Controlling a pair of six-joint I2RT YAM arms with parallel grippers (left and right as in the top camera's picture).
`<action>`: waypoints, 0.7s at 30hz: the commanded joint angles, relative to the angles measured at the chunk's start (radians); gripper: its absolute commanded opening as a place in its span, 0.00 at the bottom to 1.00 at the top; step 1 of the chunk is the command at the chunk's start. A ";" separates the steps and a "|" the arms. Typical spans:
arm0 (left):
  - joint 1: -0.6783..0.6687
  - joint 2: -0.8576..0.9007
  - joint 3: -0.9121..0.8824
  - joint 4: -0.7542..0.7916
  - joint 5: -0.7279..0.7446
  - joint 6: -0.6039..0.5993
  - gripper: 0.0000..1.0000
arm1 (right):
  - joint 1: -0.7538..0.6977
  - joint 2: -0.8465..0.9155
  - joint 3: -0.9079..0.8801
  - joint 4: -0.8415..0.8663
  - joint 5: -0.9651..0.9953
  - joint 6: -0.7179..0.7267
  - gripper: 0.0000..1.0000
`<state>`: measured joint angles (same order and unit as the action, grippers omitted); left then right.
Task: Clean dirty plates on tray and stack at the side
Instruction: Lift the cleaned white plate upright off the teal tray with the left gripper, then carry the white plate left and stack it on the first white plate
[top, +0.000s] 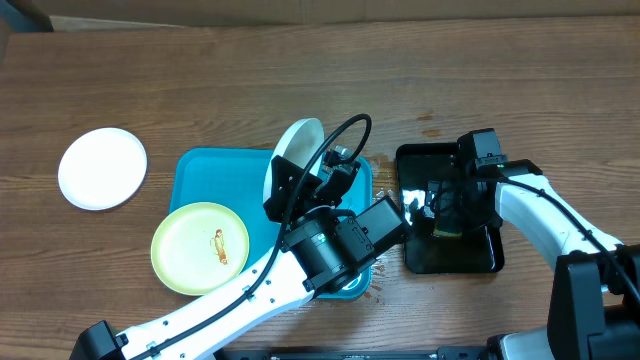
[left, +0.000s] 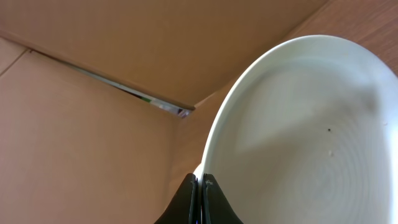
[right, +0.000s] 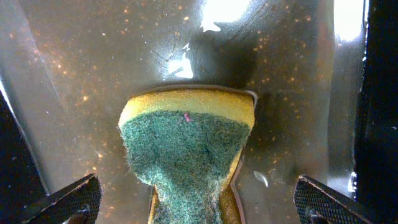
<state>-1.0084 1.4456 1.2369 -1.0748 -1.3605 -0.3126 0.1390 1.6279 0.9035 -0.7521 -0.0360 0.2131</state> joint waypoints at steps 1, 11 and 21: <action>-0.006 -0.011 0.021 0.003 -0.056 0.002 0.04 | -0.003 -0.014 -0.006 0.004 0.009 0.004 1.00; 0.028 -0.011 0.021 0.016 0.138 -0.151 0.04 | -0.003 -0.014 -0.006 0.004 0.009 0.003 1.00; 0.531 -0.015 0.023 0.172 1.038 -0.181 0.04 | -0.003 -0.014 -0.006 0.004 0.009 0.003 1.00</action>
<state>-0.6628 1.4456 1.2366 -0.9337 -0.7322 -0.4782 0.1387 1.6279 0.9028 -0.7517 -0.0360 0.2127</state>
